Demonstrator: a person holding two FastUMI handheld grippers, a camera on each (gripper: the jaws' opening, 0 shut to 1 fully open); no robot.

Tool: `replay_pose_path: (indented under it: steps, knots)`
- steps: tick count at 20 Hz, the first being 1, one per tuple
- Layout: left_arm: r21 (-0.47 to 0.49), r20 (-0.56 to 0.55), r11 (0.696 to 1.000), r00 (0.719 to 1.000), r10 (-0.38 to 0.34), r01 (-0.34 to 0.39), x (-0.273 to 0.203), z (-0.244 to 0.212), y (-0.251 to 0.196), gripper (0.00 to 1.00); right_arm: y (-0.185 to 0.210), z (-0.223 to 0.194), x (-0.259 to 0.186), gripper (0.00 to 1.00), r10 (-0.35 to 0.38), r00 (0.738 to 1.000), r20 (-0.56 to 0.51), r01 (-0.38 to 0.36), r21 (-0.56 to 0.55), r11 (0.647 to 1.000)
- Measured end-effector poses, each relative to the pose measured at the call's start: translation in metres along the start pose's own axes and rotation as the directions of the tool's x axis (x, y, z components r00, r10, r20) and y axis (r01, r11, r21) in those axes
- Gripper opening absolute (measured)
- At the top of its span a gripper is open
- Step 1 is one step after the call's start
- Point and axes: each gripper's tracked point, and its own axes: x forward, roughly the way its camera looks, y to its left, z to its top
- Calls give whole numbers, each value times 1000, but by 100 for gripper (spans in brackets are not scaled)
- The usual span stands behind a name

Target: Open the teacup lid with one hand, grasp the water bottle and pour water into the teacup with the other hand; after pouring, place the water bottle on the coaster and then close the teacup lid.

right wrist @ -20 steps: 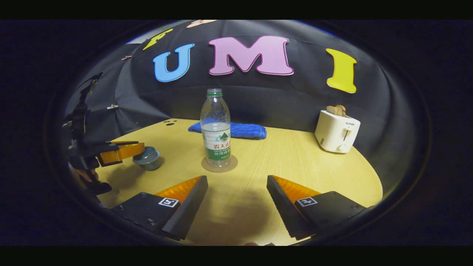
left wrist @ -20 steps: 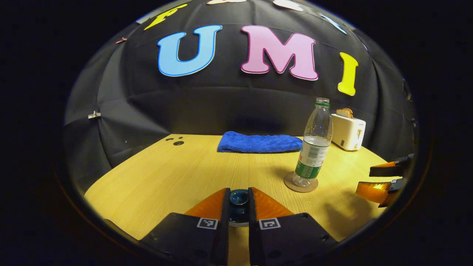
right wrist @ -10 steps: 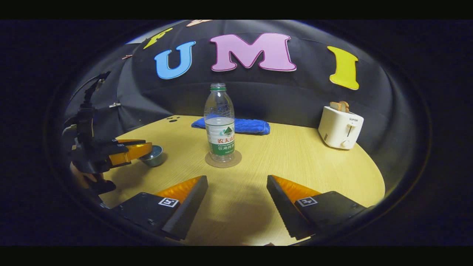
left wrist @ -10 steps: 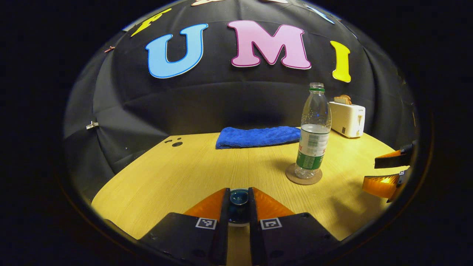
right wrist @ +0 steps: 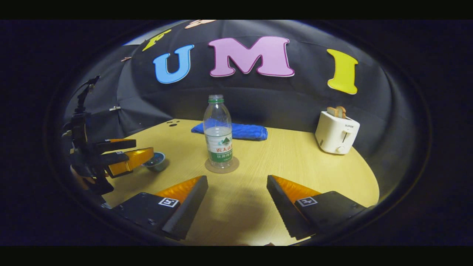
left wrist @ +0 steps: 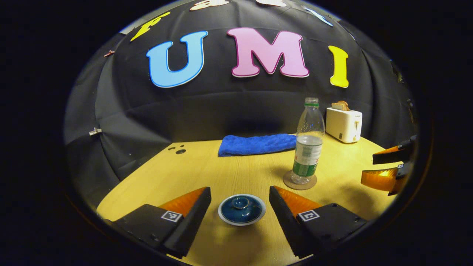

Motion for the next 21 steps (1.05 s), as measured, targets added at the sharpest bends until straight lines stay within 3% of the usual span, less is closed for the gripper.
replay_pose_path:
  steps: [9, 13, 17, 20, 21]
  knots:
    - [-94, 151, 995, 987, 49, -35, -102, 137, 9, 97, -15, 116, -81, 99, -60, 985, 161, 57, 23, 998]
    - [-87, 276, 996, 960, 42, -18, -144, 194, 15, 97, -14, 152, -125, 99, -120, 963, 243, 107, 67, 992]
    - [-109, 315, 993, 949, 1, 35, -184, 203, 16, 97, -4, 166, -163, 99, -201, 937, 286, 178, 104, 978]
    - [-103, 313, 990, 948, -61, 97, -199, 184, 13, 97, 0, 146, -175, 99, -263, 931, 251, 227, 164, 960]
    - [-97, 297, 987, 950, -93, 127, -205, 175, 11, 89, 1, 136, -177, 99, -281, 933, 226, 246, 170, 954]
